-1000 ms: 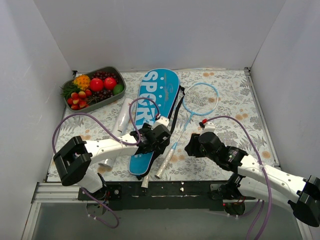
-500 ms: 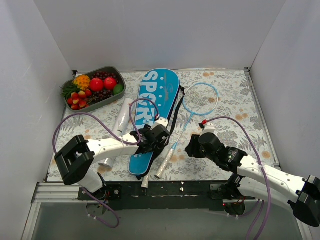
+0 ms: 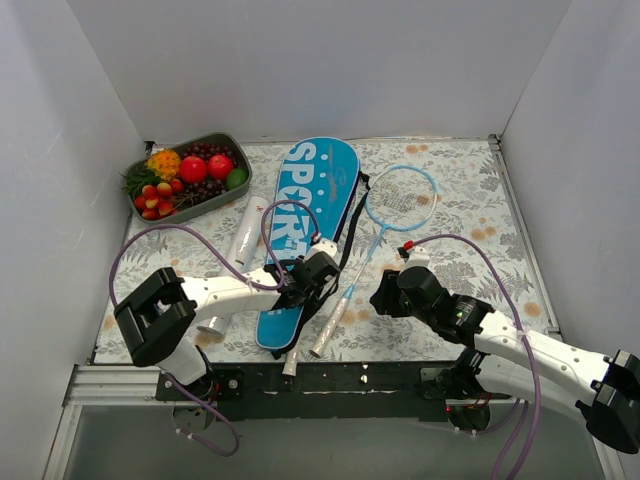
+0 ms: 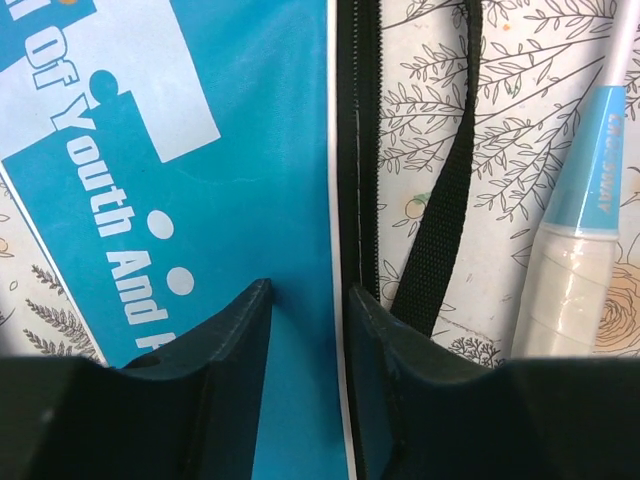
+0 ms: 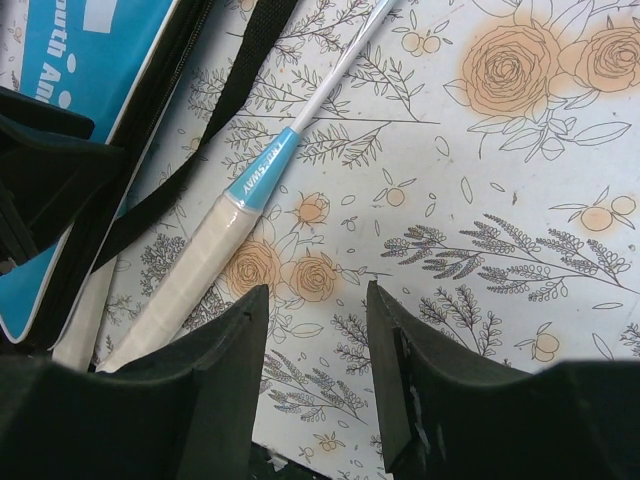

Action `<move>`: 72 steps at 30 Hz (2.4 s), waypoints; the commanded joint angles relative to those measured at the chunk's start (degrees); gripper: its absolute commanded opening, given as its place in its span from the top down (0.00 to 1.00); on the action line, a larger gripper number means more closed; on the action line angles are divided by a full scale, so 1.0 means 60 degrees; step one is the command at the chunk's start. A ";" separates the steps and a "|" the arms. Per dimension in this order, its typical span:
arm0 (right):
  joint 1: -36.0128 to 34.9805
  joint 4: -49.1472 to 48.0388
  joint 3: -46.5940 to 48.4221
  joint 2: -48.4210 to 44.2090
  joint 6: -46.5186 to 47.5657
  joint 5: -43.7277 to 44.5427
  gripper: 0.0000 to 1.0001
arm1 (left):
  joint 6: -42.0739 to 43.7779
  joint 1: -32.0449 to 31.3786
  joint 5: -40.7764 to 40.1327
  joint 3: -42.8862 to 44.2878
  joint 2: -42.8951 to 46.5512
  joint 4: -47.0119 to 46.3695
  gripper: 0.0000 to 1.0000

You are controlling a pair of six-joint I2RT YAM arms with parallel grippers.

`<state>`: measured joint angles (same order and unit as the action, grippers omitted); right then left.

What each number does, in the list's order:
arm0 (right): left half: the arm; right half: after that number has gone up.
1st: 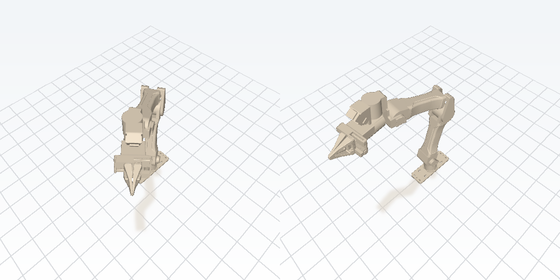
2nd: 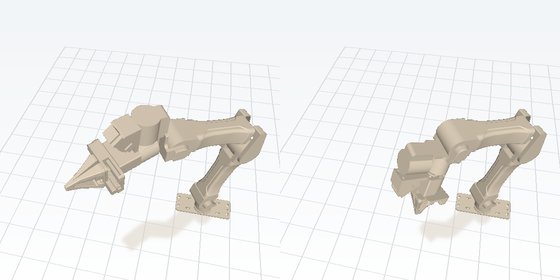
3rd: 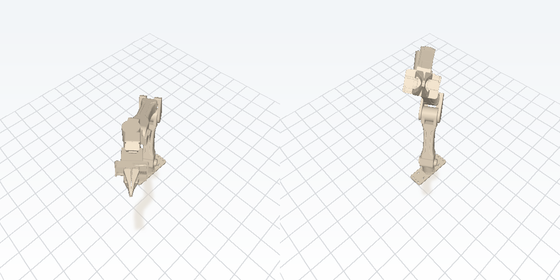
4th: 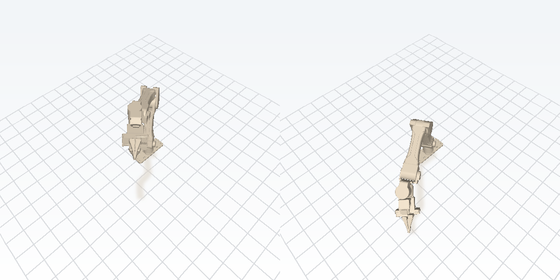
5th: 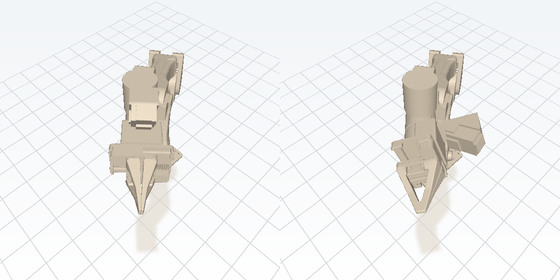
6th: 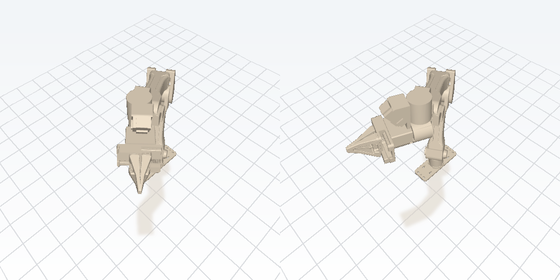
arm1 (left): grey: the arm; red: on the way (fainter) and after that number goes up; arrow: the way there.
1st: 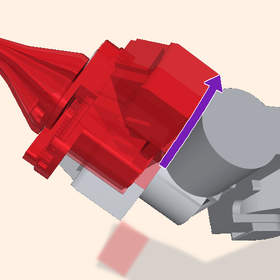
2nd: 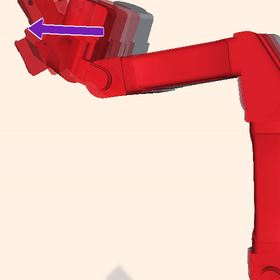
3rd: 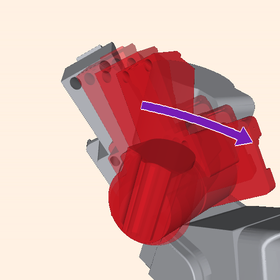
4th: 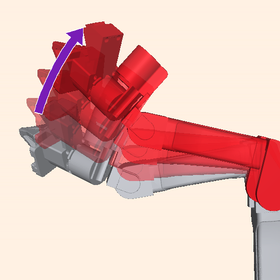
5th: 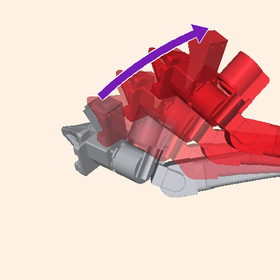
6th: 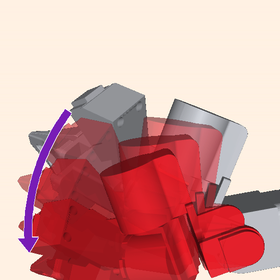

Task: Pack up the badminton gear

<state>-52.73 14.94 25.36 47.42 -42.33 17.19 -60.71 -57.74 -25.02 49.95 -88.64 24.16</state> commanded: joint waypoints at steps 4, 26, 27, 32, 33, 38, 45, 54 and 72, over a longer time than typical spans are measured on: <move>-0.0001 -0.0249 -0.0053 -0.0125 -0.0036 0.0021 0.49 | 0.0113 0.0189 0.0111 -0.0079 0.0212 0.0001 0.81; 0.0014 -0.1011 0.1072 0.1089 0.0682 -0.0419 0.45 | -0.0121 0.1081 0.0010 0.0361 0.2263 0.0807 1.00; 0.0014 -0.0938 0.1264 0.1222 0.0769 -0.0216 0.44 | -0.0121 0.1227 0.0009 0.0375 0.2394 0.0850 1.00; 0.0496 0.0057 0.2758 0.2406 0.1502 0.0079 0.42 | -0.0004 0.2282 0.0345 0.0565 0.2703 0.0792 1.00; 0.0628 0.0059 0.3122 0.2540 0.1619 -0.0095 0.42 | 0.0010 0.2429 0.0534 0.0624 0.2732 0.0734 1.00; 0.1609 0.0249 0.3945 0.3447 0.2102 -0.0331 0.41 | 0.0171 0.3483 0.1209 0.1237 0.3141 0.0558 1.00; 0.2737 0.0776 0.4503 0.4415 0.2366 0.0152 0.41 | 0.0347 0.4816 0.2190 0.1971 0.3391 0.0661 1.00; 0.2797 0.0470 0.5133 0.5719 0.2439 -0.1205 0.42 | 0.0274 0.6896 0.3902 0.2192 0.3919 0.0514 1.00; 0.0953 0.0366 0.7109 0.8224 0.2192 -0.1679 0.44 | -0.0824 0.8714 0.5927 0.2881 0.3553 -0.0540 1.00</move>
<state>-45.08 18.76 63.77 94.37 -27.94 6.81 -64.14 -6.52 8.78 64.97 -67.96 25.08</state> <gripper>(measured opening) 0.561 0.032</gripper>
